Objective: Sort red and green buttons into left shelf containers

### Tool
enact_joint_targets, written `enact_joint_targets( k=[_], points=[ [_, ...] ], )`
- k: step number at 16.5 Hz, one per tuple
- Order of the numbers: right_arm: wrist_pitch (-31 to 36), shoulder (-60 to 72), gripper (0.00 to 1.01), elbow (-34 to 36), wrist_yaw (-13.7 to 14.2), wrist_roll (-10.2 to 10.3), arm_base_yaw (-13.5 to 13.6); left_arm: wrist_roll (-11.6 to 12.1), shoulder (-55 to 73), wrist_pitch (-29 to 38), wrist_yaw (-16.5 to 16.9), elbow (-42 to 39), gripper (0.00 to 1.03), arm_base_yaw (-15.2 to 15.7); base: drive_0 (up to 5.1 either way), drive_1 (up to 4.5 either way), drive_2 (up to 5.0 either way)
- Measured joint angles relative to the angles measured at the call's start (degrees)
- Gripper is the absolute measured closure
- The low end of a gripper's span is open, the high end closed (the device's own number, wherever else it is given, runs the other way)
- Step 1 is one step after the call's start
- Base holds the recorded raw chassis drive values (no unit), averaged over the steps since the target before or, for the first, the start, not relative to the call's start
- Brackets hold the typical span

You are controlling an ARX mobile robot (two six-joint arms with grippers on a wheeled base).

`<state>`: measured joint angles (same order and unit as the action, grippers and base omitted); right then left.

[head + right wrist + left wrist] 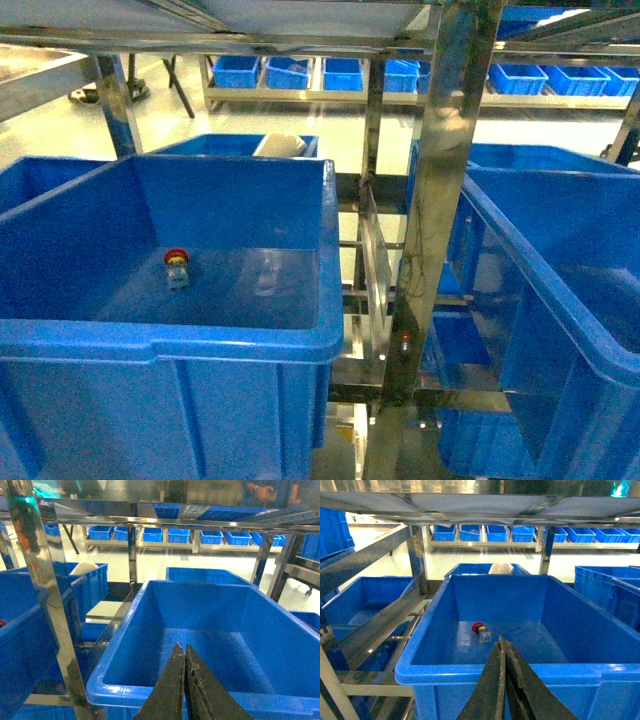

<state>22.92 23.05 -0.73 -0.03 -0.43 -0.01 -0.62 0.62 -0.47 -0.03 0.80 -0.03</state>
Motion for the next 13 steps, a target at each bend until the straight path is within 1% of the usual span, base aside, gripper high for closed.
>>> enact_joint_targets(
  k=[7,11,12,13],
  points=[
    [-9.8,-10.0,0.99,0.0,0.0,0.0,0.0,0.0,0.0,0.2,0.0,0.0,1.01,0.0,0.0,0.0,0.0],
    [-12.9,-13.1,0.99,0.0,0.0,0.0,0.0,0.0,0.0,0.2,0.0,0.0,1.01,0.0,0.0,0.0,0.0],
    [-15.2,-14.7,0.99,0.0,0.0,0.0,0.0,0.0,0.0,0.2,0.0,0.0,1.01,0.0,0.0,0.0,0.0],
    [-22.3,-19.3,0.99,0.0,-0.1,0.0,0.0,0.0,0.0,0.3,0.0,0.0,1.01,0.0,0.0,0.0,0.0]
  ],
)
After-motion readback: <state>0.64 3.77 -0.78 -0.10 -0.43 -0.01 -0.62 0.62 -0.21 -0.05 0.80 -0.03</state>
